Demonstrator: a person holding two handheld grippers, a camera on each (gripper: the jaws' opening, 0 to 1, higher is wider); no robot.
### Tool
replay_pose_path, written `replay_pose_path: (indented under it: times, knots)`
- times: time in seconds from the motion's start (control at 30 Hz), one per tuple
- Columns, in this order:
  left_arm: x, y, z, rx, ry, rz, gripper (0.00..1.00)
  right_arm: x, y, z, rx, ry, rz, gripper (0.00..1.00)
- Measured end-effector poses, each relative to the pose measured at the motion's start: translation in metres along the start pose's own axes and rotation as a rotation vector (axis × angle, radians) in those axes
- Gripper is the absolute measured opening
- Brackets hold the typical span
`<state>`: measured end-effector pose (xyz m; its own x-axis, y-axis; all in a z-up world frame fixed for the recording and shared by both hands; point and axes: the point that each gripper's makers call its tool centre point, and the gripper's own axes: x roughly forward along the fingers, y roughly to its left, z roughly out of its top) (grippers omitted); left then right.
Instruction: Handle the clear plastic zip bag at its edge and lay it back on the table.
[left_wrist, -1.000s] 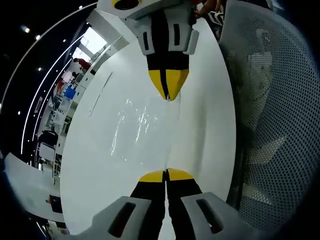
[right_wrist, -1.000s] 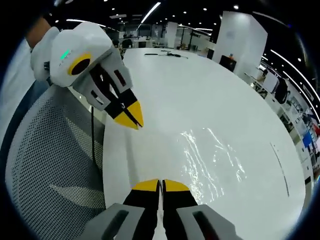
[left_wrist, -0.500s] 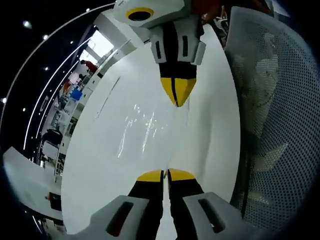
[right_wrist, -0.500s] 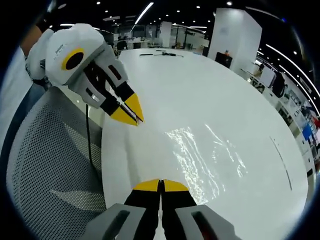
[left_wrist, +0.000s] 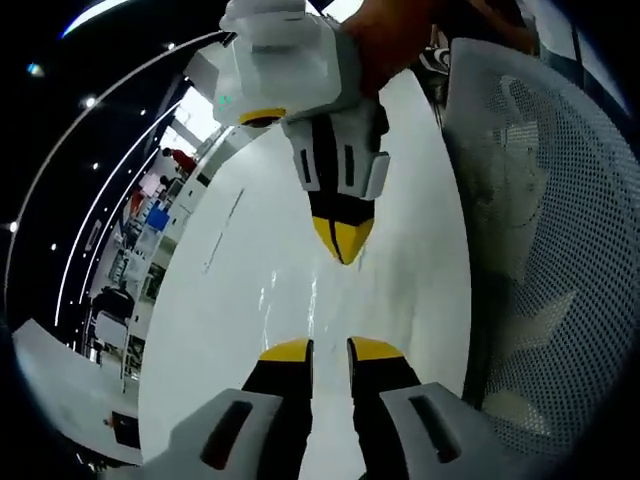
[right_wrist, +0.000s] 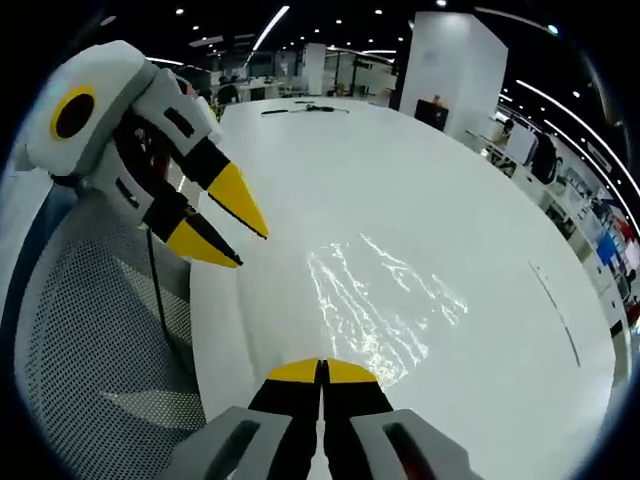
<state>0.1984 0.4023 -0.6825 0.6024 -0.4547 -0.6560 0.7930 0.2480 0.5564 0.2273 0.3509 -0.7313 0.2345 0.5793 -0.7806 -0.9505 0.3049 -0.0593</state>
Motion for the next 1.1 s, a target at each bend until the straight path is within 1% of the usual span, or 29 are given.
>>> replay_pose_path:
  times: [0.07,0.13,0.2,0.27,0.3,0.47,0.53,0.57,0.6,0.63,0.7,0.9,0.97,1.1]
  knots:
    - [0.0,0.001,0.003,0.011,-0.001,0.001,0.16,-0.001,0.0,0.0,0.006,0.003,-0.005,0.0]
    - [0.001,-0.001,0.005,0.023,0.0,-0.008,0.15,-0.002,0.001,0.001,0.015,-0.005,-0.001,0.0]
    - [0.004,-0.004,0.008,0.064,0.0,-0.019,0.15,-0.003,0.002,0.003,0.015,-0.007,-0.002,0.0]
    - [0.008,-0.007,0.011,0.129,0.004,-0.03,0.15,-0.004,0.002,0.004,0.012,-0.007,-0.001,0.0]
    - [0.009,-0.009,0.013,0.142,0.003,-0.036,0.15,-0.004,0.002,0.004,0.011,-0.007,-0.002,0.0]
    - [0.019,-0.008,0.025,0.171,-0.011,-0.046,0.14,-0.003,0.002,0.005,0.006,-0.007,0.0,0.0]
    - [0.026,-0.008,0.026,0.177,-0.008,-0.056,0.13,-0.005,0.003,0.006,0.007,-0.008,0.0,0.0]
    - [0.029,-0.009,0.026,0.18,0.001,-0.063,0.1,-0.005,0.003,0.006,0.007,-0.009,-0.001,0.0]
    - [0.031,-0.009,0.025,0.178,0.008,-0.068,0.04,-0.005,0.003,0.006,0.008,-0.009,-0.001,0.0]
    - [0.031,-0.011,0.023,0.162,0.019,-0.086,0.0,-0.006,0.002,0.007,0.011,-0.011,-0.003,0.0]
    - [0.034,-0.01,0.024,0.162,0.012,-0.085,0.0,-0.006,0.0,0.006,0.018,-0.011,-0.008,0.0]
    - [0.037,-0.012,0.019,0.179,0.021,-0.098,0.0,-0.005,-0.004,0.006,0.053,-0.022,-0.017,0.0]
    - [0.038,-0.015,0.016,0.18,0.029,-0.106,0.0,-0.006,-0.004,0.008,0.072,-0.03,-0.021,0.0]
    - [0.039,-0.021,0.012,0.183,0.044,-0.119,0.0,-0.007,-0.012,0.012,0.135,-0.055,-0.042,0.0]
